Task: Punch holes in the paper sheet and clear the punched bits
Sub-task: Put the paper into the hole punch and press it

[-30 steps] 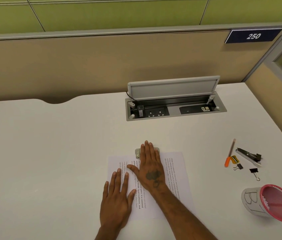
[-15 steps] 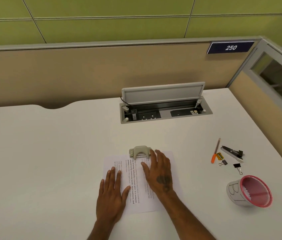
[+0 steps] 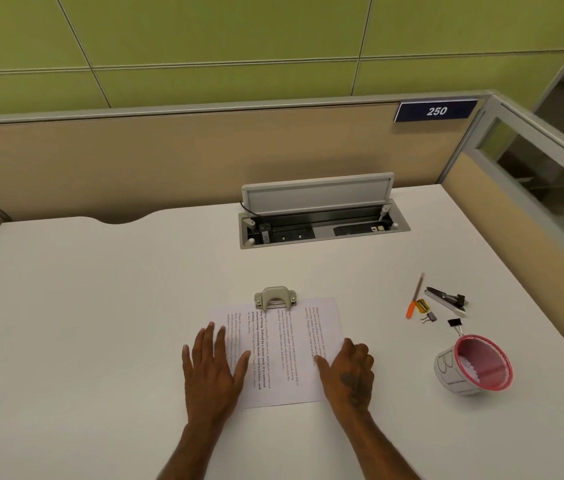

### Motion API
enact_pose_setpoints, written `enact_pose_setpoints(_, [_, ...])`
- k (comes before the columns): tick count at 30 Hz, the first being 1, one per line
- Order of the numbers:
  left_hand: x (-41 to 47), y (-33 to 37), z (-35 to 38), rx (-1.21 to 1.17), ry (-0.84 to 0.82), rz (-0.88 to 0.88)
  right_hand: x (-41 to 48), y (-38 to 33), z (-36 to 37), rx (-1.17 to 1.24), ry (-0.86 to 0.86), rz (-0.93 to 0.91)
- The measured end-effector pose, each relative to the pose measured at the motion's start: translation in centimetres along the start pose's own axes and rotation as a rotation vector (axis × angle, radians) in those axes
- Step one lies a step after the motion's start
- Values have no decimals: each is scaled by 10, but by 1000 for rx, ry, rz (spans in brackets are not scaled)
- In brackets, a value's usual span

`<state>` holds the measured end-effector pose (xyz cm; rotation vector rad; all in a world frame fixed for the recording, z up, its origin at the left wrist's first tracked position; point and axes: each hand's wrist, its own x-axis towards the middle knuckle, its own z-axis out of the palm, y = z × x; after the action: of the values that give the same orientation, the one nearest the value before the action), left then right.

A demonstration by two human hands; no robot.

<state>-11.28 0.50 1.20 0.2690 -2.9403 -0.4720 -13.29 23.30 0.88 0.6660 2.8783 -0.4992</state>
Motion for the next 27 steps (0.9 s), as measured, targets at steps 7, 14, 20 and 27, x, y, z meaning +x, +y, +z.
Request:
enact_pose_setpoints(7, [-26, 22, -6, -152, -175, -645, 2, -2, -3, 67, -13, 23])
enact_pose_setpoints(14, [-20, 31, -6, -136, -193, -681, 7, -7, -7, 134, -59, 87])
enact_pose_setpoints(20, [-11, 33, -10, -151, -232, -711, 13, -12, -16, 248, -124, 152])
enact_pose_setpoints(27, [1, 34, -15, -303, -303, -752, 19, -19, -24, 398, -211, 214])
